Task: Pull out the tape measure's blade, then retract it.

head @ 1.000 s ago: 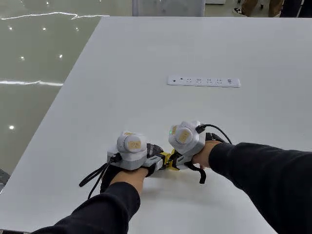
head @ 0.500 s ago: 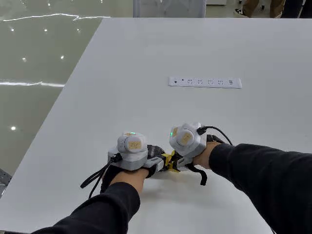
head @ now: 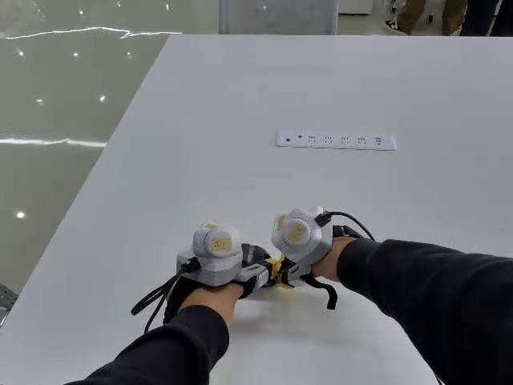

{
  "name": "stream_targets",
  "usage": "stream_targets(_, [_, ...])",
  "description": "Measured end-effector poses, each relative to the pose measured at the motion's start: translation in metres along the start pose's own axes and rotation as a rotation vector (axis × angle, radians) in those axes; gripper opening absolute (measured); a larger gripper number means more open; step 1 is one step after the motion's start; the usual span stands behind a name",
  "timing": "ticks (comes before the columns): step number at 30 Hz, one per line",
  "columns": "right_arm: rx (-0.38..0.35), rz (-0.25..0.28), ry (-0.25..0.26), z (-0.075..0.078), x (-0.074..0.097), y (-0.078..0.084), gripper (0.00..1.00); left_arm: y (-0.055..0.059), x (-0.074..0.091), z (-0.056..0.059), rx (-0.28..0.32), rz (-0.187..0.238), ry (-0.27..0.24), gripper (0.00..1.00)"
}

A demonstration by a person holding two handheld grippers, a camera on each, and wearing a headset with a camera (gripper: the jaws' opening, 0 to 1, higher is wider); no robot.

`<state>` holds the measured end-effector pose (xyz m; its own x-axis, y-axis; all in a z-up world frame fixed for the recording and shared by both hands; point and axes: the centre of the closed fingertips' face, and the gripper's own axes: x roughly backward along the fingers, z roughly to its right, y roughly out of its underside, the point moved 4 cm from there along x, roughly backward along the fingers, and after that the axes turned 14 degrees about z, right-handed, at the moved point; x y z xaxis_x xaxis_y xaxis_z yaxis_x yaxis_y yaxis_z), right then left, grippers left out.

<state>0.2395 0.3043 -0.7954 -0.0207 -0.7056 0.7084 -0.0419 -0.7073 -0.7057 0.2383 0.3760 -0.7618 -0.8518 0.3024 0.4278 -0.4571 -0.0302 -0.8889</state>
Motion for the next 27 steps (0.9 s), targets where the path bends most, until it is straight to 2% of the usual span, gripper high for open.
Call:
stream_targets(14, [-0.019, 0.000, 0.007, 0.0000, 0.0003, 0.0000, 0.12, 0.0002, -0.0012, 0.0000, 0.004, -0.017, 0.003, 0.59])
stream_targets(20, [-0.017, 0.001, 0.010, -0.0008, 0.0001, 0.0004, 0.12, 0.0009, -0.0005, 0.0002, 0.004, -0.005, 0.005, 0.59])
stream_targets(25, [-0.033, 0.010, 0.031, -0.0032, 0.0010, 0.0018, 0.12, 0.0015, -0.0019, -0.0011, 0.016, 0.005, 0.015, 0.61])
stream_targets(27, [-0.052, 0.022, 0.042, -0.0035, 0.0017, 0.0023, 0.12, 0.0026, -0.0035, -0.0028, 0.043, 0.001, 0.035, 0.62])
